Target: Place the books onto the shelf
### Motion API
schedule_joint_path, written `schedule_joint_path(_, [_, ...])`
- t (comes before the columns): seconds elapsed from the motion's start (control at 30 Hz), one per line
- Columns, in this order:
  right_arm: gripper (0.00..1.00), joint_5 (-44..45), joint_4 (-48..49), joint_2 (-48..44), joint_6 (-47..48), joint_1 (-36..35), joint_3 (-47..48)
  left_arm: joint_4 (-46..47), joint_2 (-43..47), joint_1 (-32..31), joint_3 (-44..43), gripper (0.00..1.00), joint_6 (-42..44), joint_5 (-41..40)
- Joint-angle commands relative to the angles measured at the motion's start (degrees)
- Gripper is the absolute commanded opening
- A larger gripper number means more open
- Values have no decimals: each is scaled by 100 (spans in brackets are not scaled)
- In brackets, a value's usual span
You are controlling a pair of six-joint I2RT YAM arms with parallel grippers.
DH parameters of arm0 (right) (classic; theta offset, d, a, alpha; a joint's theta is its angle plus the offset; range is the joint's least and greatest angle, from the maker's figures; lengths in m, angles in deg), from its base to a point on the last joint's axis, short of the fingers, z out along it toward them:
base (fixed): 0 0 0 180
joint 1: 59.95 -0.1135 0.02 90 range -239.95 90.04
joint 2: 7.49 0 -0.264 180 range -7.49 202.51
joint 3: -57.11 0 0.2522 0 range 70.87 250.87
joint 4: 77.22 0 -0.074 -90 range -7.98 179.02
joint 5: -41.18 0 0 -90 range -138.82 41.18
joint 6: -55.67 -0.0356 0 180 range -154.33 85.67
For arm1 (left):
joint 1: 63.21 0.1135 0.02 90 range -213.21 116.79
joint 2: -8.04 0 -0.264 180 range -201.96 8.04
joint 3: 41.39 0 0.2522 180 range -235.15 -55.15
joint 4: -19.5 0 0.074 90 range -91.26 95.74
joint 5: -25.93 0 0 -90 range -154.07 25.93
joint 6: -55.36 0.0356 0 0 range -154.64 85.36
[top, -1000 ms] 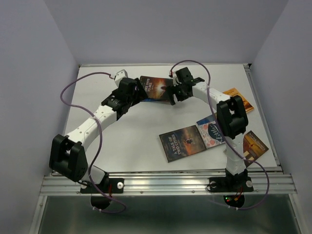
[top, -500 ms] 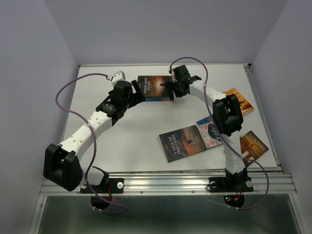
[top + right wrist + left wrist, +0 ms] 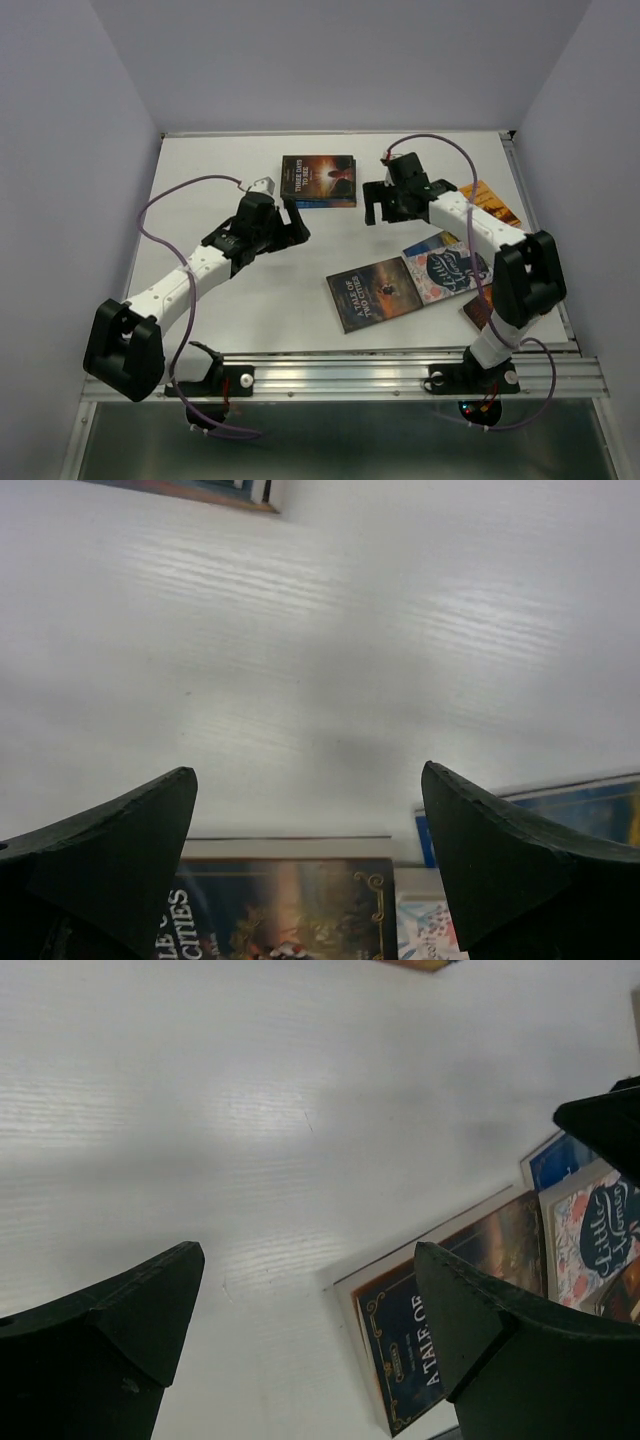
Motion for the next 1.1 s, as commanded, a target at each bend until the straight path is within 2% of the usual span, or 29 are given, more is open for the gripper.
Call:
schedule_joint_path(0.0, [100, -472, -168, -1081, -728, -34, -1065, 181, 336, -119, 334, 99, -48, 529])
schedule_joint_path(0.13, [100, -735, -1255, -2387, -544, -385, -2102, 173, 398, -190, 484, 99, -136, 476])
schedule_joint_path(0.2, [100, -866, -1618, -2653, -676, -596, -2227, 155, 389, -198, 484, 99, -136, 528])
schedule_joint_path(0.23, [100, -1207, -1664, -2906, -745, -910, -2427, 146, 389, -216, 484, 99, -145, 537])
schedule_joint_path(0.3, [100, -1263, -1620, -3119, -1087, -1150, -2586, 146, 415, -225, 467, 99, -145, 503])
schedule_joint_path(0.37, [100, -1858, -1463, -3251, -1281, -1378, -2806, 76, 450, -225, 449, 99, -145, 467])
schedule_joint_path(0.47, [100, -1861, -1156, -3349, -1886, -1939, -3351, -64, 494, -216, 449, 99, -83, 336])
schedule_joint_path(0.63, [100, -1562, -909, -2989, -2284, -2889, -3686, -293, 617, -225, 432, 99, 75, 125])
schedule_joint_path(0.7, [100, -1570, -514, -2822, -2345, -3205, -3730, -451, 679, -225, 371, 99, 154, 19])
schedule_joint_path(0.8, [100, -1475, 110, -2348, -2162, -3207, -3634, -592, 784, -225, 247, 99, 189, 80])
schedule_joint_path(0.93, [100, -439, 515, -1496, -1600, -3207, -2959, -636, 1126, -225, 378, 99, 75, 107])
schedule_joint_path(0.97, [100, 77, 637, -1076, -1503, -3207, -2783, -732, 1266, -225, 396, 99, 14, 81])
schedule_joint_path(1.07, [100, 423, 831, -206, -854, -3207, -1948, -969, 1609, -225, 458, 99, -126, -112])
